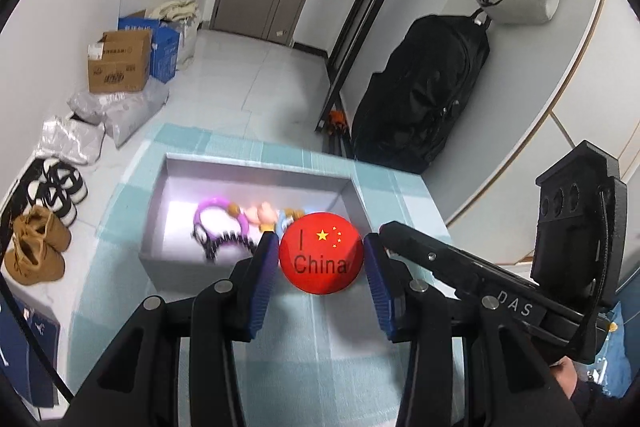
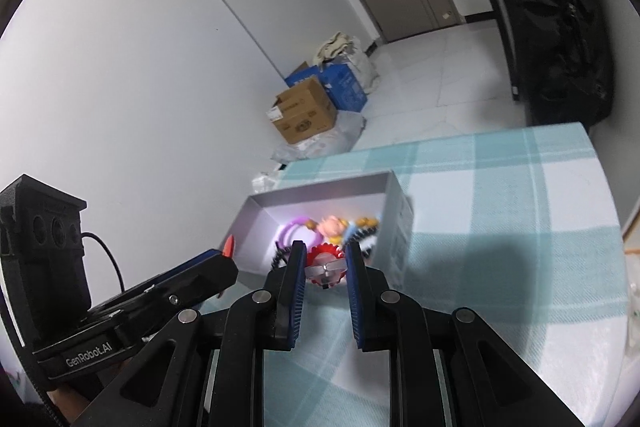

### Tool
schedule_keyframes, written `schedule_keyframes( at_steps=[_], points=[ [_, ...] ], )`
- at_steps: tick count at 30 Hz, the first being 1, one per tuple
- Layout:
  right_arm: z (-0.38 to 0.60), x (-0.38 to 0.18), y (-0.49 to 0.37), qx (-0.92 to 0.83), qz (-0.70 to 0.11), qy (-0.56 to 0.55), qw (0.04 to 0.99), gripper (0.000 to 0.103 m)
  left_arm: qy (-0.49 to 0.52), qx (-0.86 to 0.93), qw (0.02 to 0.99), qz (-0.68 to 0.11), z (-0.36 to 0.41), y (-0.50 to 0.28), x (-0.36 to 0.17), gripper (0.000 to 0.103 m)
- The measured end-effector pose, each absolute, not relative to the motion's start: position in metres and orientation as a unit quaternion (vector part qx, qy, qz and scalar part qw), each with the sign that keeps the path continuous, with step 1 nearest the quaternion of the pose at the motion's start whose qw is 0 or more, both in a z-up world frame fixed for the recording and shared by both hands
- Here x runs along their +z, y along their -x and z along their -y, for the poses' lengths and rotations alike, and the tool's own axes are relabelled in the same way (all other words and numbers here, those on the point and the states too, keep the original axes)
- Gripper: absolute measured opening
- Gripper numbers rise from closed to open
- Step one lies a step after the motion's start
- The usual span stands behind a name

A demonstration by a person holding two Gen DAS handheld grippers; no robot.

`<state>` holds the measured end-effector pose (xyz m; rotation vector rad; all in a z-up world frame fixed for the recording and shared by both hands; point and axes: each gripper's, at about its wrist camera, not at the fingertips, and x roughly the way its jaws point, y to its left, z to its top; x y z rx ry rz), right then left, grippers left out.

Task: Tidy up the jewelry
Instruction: 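Lower the badge and charm into the box and open both grippers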

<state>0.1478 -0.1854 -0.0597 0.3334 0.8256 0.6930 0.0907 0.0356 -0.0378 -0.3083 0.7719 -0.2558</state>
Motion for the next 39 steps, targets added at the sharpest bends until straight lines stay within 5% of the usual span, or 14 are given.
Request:
schedule_keyframes(
  at_steps=[39],
  points=[
    [0.171,-0.071,-0.197,0.346,-0.409,-0.173,0.826,0.021,0.183,-0.116,0.876,-0.43,-0.053,-0.148,-0.067,0.038]
  ],
)
